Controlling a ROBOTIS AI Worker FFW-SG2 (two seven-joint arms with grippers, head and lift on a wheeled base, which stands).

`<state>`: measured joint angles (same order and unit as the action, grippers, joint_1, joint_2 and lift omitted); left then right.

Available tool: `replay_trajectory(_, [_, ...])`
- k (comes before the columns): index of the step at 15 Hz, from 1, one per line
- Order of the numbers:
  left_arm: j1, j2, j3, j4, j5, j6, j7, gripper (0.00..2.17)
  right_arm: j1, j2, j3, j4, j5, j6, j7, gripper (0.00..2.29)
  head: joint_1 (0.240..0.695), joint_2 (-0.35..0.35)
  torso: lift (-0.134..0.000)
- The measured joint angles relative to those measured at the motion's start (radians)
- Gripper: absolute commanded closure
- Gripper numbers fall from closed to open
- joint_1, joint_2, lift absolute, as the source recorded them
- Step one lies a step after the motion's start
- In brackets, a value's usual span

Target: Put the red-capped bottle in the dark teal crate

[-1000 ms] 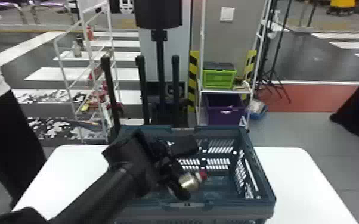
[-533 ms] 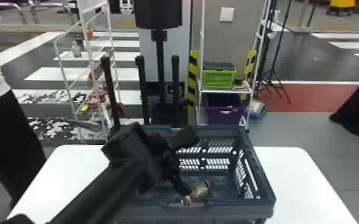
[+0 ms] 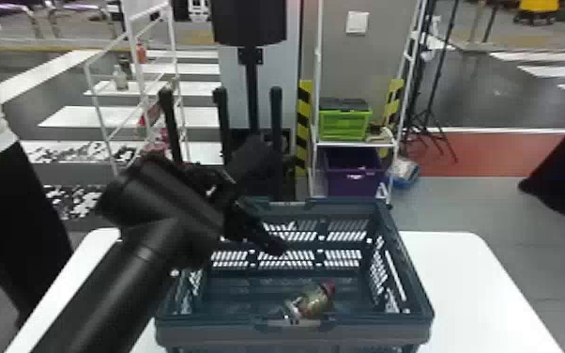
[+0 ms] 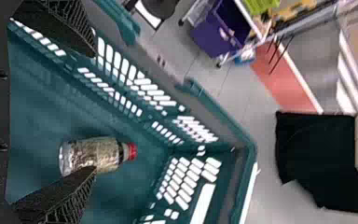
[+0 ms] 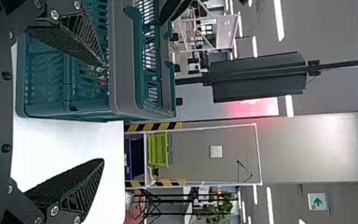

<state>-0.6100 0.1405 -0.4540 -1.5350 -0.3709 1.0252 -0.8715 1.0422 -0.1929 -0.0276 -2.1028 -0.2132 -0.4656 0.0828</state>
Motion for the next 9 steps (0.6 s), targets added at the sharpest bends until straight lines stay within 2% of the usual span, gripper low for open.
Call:
replay_trajectory(2, [0.048,0.015,0.059,-0.131,0.025,0.068,0.032,0.02,-0.003,0.001,0.0,0.001,0.001,0.004,0.0,0.15,0.499,0.0,0.0])
replay_trajectory(6, [0.206,0.02,0.204,-0.359,0.056,0.091,0.109,0.02,0.0,0.001,-0.001,0.003,0.002,0.005,0.0,0.15,0.499,0.0,0.0])
replay_trajectory(9, [0.387,0.02,0.318,-0.548,0.092,0.089,0.216,0.02,-0.004,-0.001,-0.001,0.005,0.003,0.005,0.0,0.15,0.499,0.0,0.0])
